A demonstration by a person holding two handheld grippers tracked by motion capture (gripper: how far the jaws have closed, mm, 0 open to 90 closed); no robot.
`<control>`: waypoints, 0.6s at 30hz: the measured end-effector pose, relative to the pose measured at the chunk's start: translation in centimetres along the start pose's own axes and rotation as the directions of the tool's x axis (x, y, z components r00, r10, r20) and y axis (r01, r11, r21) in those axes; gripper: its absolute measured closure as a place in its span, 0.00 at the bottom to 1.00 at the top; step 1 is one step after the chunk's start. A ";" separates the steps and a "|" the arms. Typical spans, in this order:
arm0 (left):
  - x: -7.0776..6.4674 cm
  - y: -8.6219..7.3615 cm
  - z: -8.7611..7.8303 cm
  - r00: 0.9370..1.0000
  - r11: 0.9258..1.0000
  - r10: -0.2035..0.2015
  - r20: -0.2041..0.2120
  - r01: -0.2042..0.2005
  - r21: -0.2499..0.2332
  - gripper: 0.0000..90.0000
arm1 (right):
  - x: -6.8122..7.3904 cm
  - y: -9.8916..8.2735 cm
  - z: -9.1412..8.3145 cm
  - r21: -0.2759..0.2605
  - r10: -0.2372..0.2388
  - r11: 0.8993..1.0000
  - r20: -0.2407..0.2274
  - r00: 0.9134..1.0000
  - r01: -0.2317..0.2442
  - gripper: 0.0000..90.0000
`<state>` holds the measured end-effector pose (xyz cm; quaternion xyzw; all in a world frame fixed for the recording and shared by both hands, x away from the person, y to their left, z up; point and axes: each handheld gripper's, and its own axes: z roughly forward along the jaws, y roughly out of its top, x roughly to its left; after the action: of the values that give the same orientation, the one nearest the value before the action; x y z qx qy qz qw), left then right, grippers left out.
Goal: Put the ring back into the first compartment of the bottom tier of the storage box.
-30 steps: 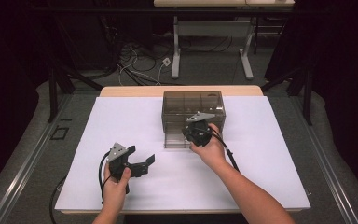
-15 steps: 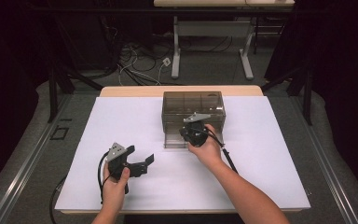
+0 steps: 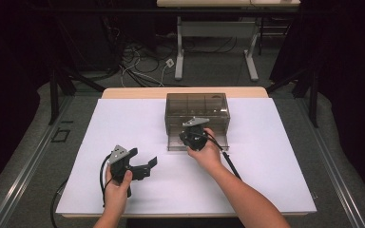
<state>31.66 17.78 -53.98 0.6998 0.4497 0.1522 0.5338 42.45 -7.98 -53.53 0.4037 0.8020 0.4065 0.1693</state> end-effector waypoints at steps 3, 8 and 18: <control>0.0 0.0 0.0 1.000 1.000 0.000 -0.001 0.000 -0.001 0.06 | 0.0 -0.1 0.1 0.001 -0.002 1.000 -0.001 1.000 0.002 0.98; 0.0 0.0 0.0 1.000 1.000 0.000 0.000 0.000 0.002 0.06 | 0.1 -0.1 0.0 0.031 -0.009 0.999 -0.006 1.000 0.010 0.98; 0.1 0.0 0.0 1.000 1.000 -0.001 -0.001 0.001 -0.001 0.06 | 0.3 -0.4 0.6 0.031 -0.015 0.999 -0.005 1.000 0.015 0.98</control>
<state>31.69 17.82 -54.00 0.6993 0.4502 0.1525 0.5339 42.40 -7.57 -54.14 0.3992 0.8118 0.3934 0.1642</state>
